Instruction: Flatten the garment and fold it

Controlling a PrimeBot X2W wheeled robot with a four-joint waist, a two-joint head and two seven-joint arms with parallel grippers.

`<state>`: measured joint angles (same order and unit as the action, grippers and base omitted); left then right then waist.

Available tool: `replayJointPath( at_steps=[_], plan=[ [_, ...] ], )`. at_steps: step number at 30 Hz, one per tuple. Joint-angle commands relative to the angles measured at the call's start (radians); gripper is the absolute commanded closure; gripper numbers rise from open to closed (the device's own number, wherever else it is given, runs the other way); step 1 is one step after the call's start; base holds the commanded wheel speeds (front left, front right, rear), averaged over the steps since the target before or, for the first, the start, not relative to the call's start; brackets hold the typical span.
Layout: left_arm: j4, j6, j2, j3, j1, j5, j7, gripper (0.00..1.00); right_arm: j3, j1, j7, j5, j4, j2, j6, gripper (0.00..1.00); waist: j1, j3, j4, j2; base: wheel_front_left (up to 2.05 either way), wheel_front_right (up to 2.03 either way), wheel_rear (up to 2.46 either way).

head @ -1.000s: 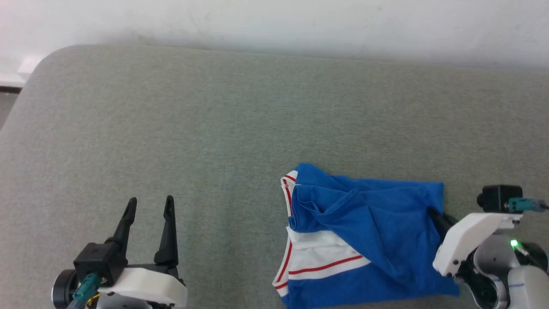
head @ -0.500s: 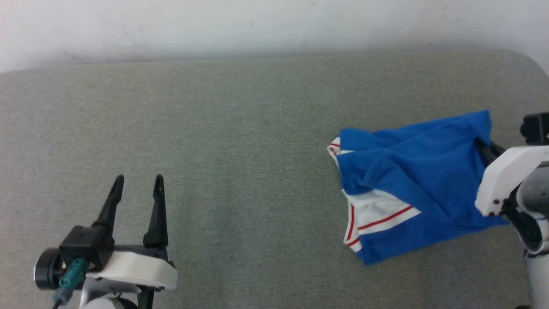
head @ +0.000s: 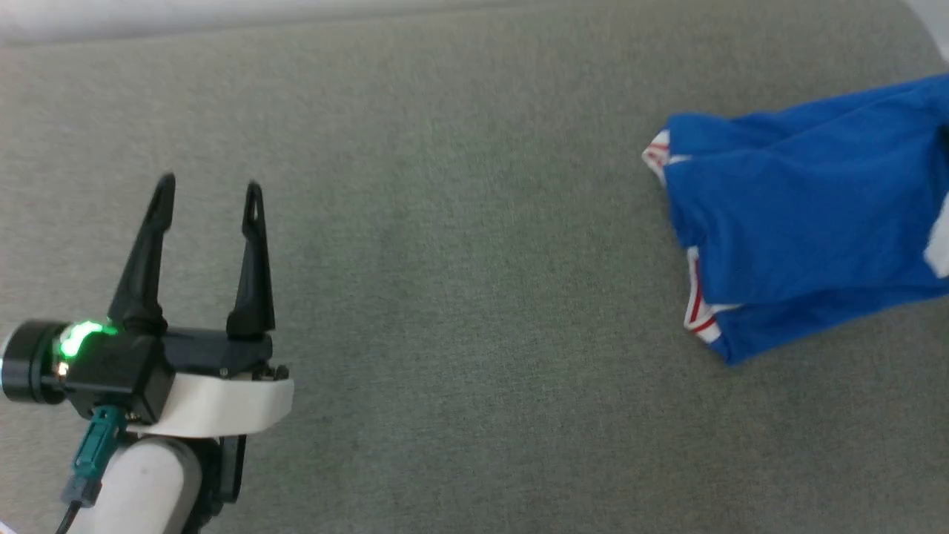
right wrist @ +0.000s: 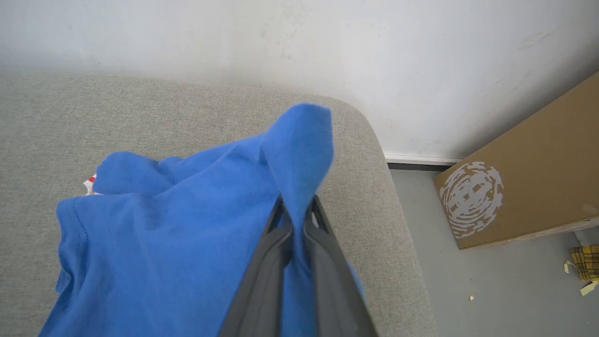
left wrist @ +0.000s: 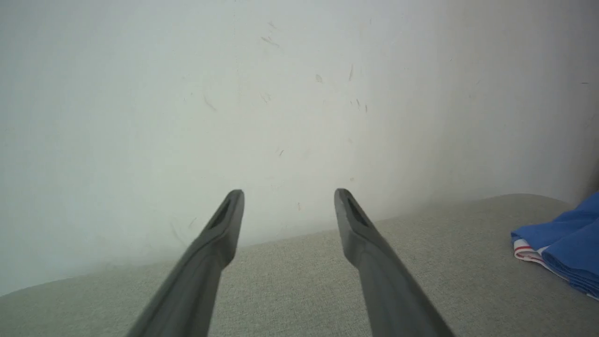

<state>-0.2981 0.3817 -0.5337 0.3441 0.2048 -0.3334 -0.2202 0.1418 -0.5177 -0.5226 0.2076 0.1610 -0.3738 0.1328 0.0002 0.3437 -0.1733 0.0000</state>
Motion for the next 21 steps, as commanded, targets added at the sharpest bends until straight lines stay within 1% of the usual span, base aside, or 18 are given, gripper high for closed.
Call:
replayJointPath(
  at_steps=[1, 6, 10, 15, 17, 21],
  plan=[
    [-0.003, 0.004, -0.002, 0.000, 0.017, 0.011, -0.005, 0.00, 0.007, -0.020, 0.010, -0.010, 0.008, -0.009, -0.002, 1.00, -0.0002, 0.087, -0.037, 0.0000, 0.00, 0.00, 0.00],
    [-0.013, 0.003, -0.009, -0.003, 0.056, 0.023, 0.005, 0.00, 0.050, -0.079, 0.050, -0.038, 0.069, -0.052, -0.002, 1.00, -0.0002, 0.158, -0.043, 0.0000, 0.00, 0.00, 0.00],
    [-0.035, 0.015, 0.002, -0.021, 0.072, 0.008, 0.007, 0.00, 0.091, -0.120, 0.071, -0.060, 0.123, -0.082, -0.002, 1.00, -0.0002, 0.206, -0.048, 0.0000, 0.00, 0.00, 0.00],
    [-0.045, 0.016, 0.010, -0.024, 0.086, 0.001, 0.005, 0.00, 0.135, -0.155, 0.094, -0.093, 0.191, -0.093, -0.002, 1.00, -0.0002, 0.253, -0.051, 0.0000, 0.00, 0.00, 0.00],
    [-0.044, 0.003, 0.009, -0.013, 0.093, -0.004, 0.011, 0.00, 0.144, -0.163, 0.107, -0.108, 0.213, -0.091, -0.002, 1.00, -0.0002, 0.266, -0.050, 0.0000, 0.00, 0.00, 0.00],
    [-0.047, 0.005, 0.011, -0.015, 0.109, 0.000, 0.008, 0.00, 0.147, -0.179, 0.140, -0.137, 0.251, -0.097, -0.002, 1.00, -0.0002, 0.286, -0.046, 0.0000, 0.00, 0.00, 0.00]
  ],
)
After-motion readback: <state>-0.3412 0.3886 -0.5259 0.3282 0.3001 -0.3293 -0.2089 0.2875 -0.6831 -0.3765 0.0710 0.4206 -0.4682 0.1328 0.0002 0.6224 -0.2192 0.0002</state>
